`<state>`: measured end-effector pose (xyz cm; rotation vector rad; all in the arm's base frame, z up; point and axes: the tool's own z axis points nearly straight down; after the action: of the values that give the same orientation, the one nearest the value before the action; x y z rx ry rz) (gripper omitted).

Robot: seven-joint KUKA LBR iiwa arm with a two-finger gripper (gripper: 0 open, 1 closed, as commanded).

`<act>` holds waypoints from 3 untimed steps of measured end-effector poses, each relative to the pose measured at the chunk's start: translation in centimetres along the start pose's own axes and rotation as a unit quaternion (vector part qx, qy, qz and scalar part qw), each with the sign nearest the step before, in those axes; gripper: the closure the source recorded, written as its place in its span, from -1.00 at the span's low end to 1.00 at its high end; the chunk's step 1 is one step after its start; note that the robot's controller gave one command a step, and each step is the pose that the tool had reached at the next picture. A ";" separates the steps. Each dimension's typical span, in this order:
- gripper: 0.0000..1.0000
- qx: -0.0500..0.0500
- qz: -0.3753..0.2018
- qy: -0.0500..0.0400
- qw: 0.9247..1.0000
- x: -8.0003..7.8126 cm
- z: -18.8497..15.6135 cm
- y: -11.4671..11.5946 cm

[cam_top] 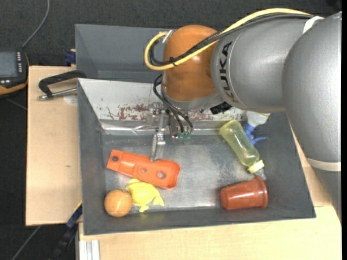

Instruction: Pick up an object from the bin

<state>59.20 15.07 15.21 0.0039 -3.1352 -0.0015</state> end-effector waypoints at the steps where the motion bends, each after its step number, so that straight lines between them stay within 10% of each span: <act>1: -1.00 -0.001 0.001 -0.004 1.000 -0.2 -0.5 -0.1; 2: -1.00 0.000 -0.002 -0.002 1.000 0.4 -5.9 -0.7; 3: -1.00 -0.002 -0.002 -0.009 1.000 0.1 -3.3 -1.9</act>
Offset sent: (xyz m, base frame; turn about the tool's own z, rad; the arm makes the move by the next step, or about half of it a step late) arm -0.0095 -0.0181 0.1359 -0.0069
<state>59.14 13.16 18.55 0.0117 -3.1537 -0.0079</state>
